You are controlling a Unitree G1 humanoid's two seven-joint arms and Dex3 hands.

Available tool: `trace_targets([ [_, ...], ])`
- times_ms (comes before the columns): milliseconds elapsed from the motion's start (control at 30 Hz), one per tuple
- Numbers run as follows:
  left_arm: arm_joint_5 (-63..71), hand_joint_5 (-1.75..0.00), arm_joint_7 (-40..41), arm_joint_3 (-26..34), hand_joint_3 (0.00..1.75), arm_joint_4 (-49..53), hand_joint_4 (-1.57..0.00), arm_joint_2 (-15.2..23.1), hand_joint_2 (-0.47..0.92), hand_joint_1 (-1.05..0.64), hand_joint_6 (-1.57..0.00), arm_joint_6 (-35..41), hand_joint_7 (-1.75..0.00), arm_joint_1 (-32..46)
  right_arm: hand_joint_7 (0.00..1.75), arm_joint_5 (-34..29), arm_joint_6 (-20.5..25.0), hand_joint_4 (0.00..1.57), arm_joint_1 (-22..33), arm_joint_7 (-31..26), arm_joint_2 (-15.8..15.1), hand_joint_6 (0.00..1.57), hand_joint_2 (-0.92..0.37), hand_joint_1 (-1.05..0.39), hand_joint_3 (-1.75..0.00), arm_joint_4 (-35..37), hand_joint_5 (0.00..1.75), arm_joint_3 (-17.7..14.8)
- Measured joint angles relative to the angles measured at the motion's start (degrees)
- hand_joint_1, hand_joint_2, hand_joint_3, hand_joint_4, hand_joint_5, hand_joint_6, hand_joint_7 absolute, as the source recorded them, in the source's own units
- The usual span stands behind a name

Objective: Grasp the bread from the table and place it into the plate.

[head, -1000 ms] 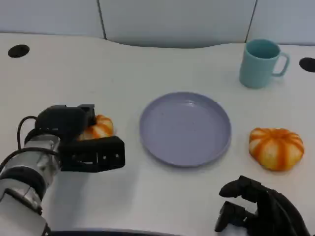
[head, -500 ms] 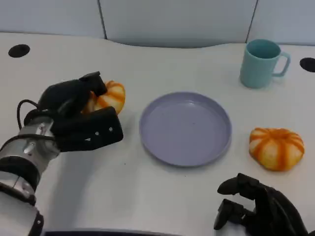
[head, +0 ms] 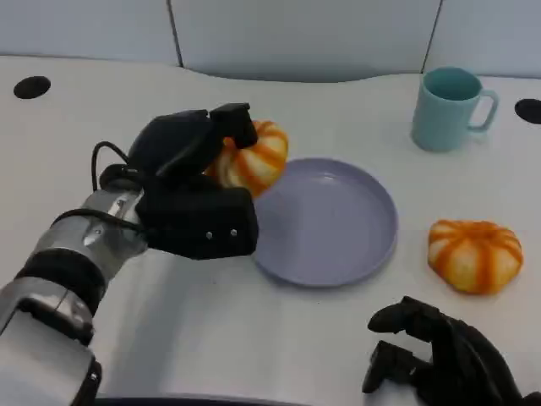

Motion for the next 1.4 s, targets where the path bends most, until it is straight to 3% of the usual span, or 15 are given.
trace_targets([
  [67,1.4,-1.75,0.5,-1.1,0.28,0.0,-0.96,-0.8,0.81,-0.21,-0.71,-0.4,-1.75,-0.2,0.96,-0.1,0.0,0.71,-0.2,-0.1,0.1,0.74,-0.92,-0.51,-0.42,0.1,1.38,0.1],
  [167,2.3,-1.75,0.5,-2.5,0.65,0.0,-0.96,-2.3,0.65,-0.22,-0.74,-0.4,-1.75,-0.9,0.95,-0.2,0.0,0.72,-0.5,-0.1,0.1,0.74,-0.92,-0.51,-0.40,0.6,1.36,0.1],
  [333,4.1,-1.75,0.5,-4.7,0.90,0.6,-0.97,-4.7,0.53,-0.22,-0.74,0.7,-1.75,-2.8,0.92,-0.6,0.1,0.77,-1.0,-0.3,0.1,0.77,-0.92,-0.51,-0.38,1.4,1.30,0.1],
  [700,6.7,-1.75,-0.6,-8.7,0.97,3.3,-0.93,-10.0,0.50,-0.26,-0.72,4.5,-1.75,-4.2,0.92,-0.8,1.5,0.76,-1.4,-0.5,0.5,0.76,-0.92,-0.53,-0.36,1.0,1.29,0.1],
  [833,7.4,-1.75,-1.6,-9.7,0.82,4.0,-0.86,-10.6,0.55,-0.36,-0.65,5.8,-1.75,-4.2,0.93,-0.8,1.3,0.76,-1.4,-0.2,0.6,0.76,-0.92,-0.52,-0.37,1.1,1.29,0.1],
  [933,8.1,-1.75,-2.3,-10.5,0.50,4.5,-0.61,-10.8,0.71,-0.43,-0.47,6.7,-1.75,-4.2,0.92,-0.7,1.3,0.78,-1.4,0.3,0.8,0.77,-0.92,-0.52,-0.37,1.3,1.27,0.1],
  [1000,8.2,-1.75,-3.2,-10.7,0.29,4.7,-0.45,-10.8,0.82,-0.48,-0.35,7.3,-1.67,-4.2,0.92,-0.7,1.3,0.79,-1.4,0.4,0.8,0.77,-0.92,-0.53,-0.36,1.4,1.26,0.0],
  [1067,8.3,-1.65,-4.5,-11.0,0.16,4.8,-0.24,-10.8,0.87,-0.54,-0.25,7.5,-1.48,-4.2,0.91,-0.6,1.3,0.79,-1.4,0.4,0.9,0.77,-0.92,-0.52,-0.38,1.4,1.25,-0.1],
  [1200,8.4,-1.43,-6.3,-11.5,0.04,4.8,-0.03,-10.9,0.91,-0.63,-0.16,7.9,-1.15,-4.4,0.90,-0.6,1.1,0.80,-1.4,0.6,1.2,0.78,-0.92,-0.52,-0.36,1.6,1.23,-0.2],
  [1333,8.8,-1.23,-6.9,-11.8,0.01,4.8,0.00,-11.0,0.92,-0.65,-0.04,8.4,-1.03,-5.5,0.90,-0.5,1.2,0.80,-1.4,0.6,1.4,0.79,-0.92,-0.52,-0.35,1.5,1.24,-0.2],
  [1400,8.8,-1.03,-7.1,-11.9,0.01,4.8,0.00,-11.0,0.92,-0.68,-0.01,8.4,-0.90,-6.0,0.91,-0.5,1.3,0.79,-1.4,0.4,1.5,0.78,-0.92,-0.52,-0.36,1.3,1.25,-0.2],
])
